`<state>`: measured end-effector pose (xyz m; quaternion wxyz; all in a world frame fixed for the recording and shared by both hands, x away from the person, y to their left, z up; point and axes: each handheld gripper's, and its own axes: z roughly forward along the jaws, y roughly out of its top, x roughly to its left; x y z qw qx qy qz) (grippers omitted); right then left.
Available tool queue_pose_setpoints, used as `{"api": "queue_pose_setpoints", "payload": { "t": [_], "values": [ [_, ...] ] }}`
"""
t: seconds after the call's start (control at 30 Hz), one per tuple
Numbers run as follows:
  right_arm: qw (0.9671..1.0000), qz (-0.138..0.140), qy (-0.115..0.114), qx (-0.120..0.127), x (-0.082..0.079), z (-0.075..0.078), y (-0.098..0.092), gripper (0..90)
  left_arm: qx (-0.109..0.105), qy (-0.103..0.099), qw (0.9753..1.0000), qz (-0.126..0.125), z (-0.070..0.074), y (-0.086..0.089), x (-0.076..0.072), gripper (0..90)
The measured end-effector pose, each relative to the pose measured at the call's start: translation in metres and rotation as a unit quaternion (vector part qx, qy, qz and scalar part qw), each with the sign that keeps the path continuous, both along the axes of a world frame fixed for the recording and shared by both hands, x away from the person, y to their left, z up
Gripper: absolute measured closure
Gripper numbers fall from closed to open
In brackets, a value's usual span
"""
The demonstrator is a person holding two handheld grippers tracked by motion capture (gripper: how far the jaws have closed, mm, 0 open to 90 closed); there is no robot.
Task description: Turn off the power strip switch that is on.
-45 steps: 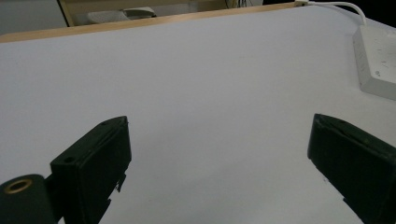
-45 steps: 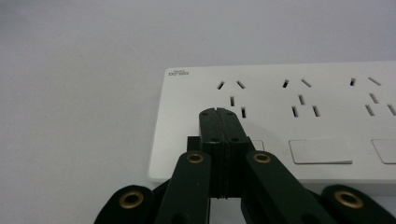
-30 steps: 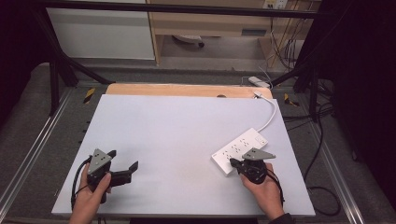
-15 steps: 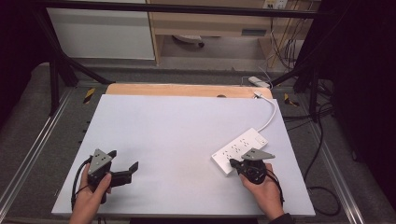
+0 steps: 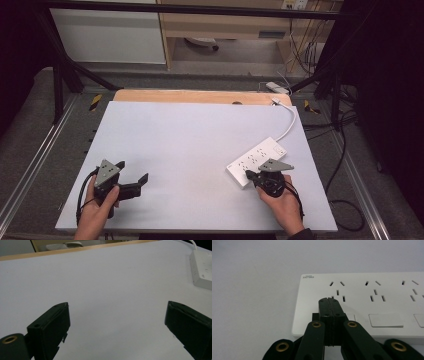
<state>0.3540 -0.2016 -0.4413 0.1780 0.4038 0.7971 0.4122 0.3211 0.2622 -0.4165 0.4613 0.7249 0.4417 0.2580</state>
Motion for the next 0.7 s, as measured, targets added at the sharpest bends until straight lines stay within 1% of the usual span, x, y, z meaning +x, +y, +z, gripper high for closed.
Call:
{"api": "queue_pose_setpoints", "payload": {
  "t": [0.27, 0.6, 0.7],
  "values": [
    [1.0, 0.005, -0.002, -0.001, 0.0015, 0.0, -0.0001, 90.0, 0.0, -0.001, 1.0, 0.003, 0.0004, 0.0011, 0.0, 6.3],
    [1.0, 0.005, -0.004, 0.001, 0.0023, -0.0003, -0.0007, 90.0, 0.0, -0.001, 1.0, 0.002, 0.0005, 0.0009, 0.0002, 6.3],
    [1.0, 0.004, -0.008, 0.002, 0.0025, 0.0008, -0.0011, 90.0, -0.007, -0.002, 1.0, 0.004, 0.0008, 0.0021, 0.001, 6.2]
  ]
}}
